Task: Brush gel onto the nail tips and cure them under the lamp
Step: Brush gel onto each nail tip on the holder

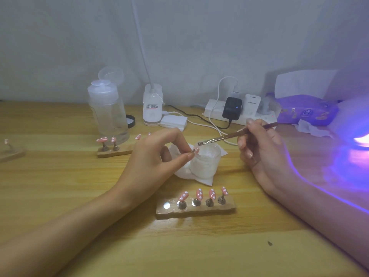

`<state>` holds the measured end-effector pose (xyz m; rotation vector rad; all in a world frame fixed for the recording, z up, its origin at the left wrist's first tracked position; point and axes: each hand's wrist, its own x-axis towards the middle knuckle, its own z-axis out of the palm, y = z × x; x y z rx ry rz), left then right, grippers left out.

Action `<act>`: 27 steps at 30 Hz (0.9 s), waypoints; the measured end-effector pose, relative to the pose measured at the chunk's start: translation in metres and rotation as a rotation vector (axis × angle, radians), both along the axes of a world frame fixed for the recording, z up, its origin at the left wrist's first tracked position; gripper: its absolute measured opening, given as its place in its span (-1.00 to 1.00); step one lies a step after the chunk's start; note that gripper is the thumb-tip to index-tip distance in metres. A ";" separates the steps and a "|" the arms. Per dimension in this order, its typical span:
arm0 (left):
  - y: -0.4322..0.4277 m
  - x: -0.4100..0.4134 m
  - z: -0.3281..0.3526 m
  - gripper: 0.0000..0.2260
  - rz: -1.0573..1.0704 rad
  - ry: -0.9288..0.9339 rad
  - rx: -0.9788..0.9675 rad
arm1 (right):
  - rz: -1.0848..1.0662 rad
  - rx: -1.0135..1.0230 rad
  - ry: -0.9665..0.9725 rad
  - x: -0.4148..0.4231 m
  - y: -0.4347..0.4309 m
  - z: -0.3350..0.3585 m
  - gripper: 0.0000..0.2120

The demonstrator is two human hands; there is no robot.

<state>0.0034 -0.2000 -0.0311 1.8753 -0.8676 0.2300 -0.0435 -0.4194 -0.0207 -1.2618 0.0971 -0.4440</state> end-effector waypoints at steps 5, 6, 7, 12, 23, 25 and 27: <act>0.000 0.000 0.000 -0.81 -0.005 0.004 -0.008 | 0.034 -0.096 -0.025 0.001 0.002 0.001 -0.77; 0.000 -0.001 0.000 -0.82 -0.004 0.003 -0.007 | 0.015 -0.086 -0.009 0.001 0.001 0.001 -0.76; 0.000 -0.001 0.000 -0.82 -0.004 0.003 -0.007 | -0.001 -0.071 0.004 0.001 -0.001 0.000 -0.75; 0.000 -0.001 0.000 -0.82 -0.008 -0.001 -0.007 | 0.045 -0.066 -0.049 0.000 0.000 0.001 -0.77; -0.001 -0.002 0.002 -0.81 -0.039 0.049 -0.028 | 0.034 -0.088 -0.042 0.001 0.000 0.001 -0.74; -0.001 -0.002 0.003 -0.80 -0.040 0.050 -0.028 | 0.002 -0.075 -0.012 0.000 0.000 0.000 -0.74; -0.002 -0.002 0.003 -0.80 -0.042 0.045 -0.033 | -0.018 -0.041 -0.015 0.000 -0.001 0.000 -0.73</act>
